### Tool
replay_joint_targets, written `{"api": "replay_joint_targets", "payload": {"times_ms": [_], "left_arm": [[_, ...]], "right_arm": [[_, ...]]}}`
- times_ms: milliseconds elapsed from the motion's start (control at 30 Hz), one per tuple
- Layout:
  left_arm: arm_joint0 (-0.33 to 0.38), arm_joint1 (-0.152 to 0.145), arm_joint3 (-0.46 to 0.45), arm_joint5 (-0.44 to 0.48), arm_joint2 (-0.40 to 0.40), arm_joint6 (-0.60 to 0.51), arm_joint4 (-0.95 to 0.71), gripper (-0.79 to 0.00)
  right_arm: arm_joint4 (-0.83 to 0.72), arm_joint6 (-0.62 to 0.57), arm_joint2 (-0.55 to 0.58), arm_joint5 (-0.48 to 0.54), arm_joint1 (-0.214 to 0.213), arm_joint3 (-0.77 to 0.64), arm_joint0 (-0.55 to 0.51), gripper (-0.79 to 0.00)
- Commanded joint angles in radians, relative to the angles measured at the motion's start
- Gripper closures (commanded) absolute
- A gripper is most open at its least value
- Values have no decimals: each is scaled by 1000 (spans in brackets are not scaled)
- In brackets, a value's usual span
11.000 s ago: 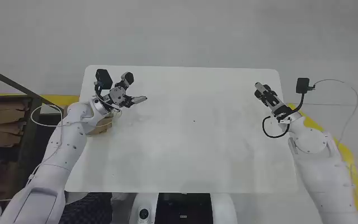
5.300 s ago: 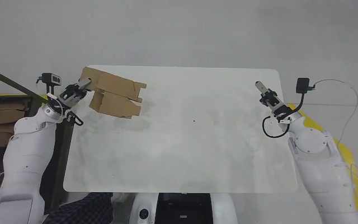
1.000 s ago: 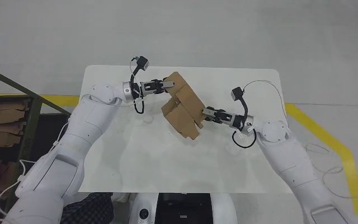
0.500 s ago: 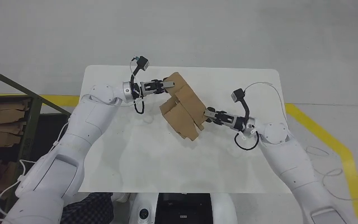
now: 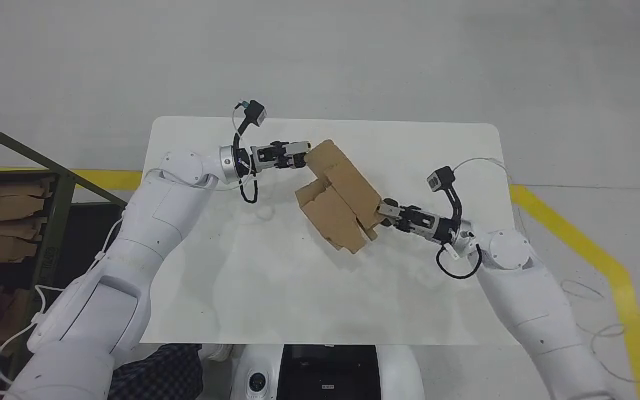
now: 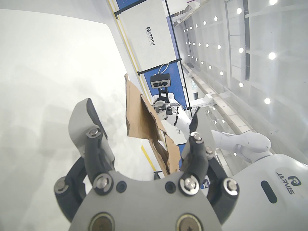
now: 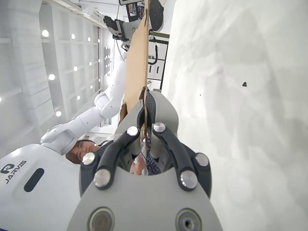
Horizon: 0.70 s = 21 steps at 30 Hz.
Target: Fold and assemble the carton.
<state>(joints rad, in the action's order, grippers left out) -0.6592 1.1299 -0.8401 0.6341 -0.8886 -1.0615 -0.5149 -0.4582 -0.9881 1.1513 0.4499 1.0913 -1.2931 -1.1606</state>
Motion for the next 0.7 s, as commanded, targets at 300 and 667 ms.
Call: {"api": "replay_joint_targets", "payload": {"times_ms": [300, 667], "left_arm": [[0, 0, 0, 0, 0, 0, 0, -785], [0, 0, 0, 0, 0, 0, 0, -785]], "right_arm": [[138, 284, 150, -79, -30, -233, -208, 0], [270, 551, 142, -255, -24, -503, -365, 0]]}}
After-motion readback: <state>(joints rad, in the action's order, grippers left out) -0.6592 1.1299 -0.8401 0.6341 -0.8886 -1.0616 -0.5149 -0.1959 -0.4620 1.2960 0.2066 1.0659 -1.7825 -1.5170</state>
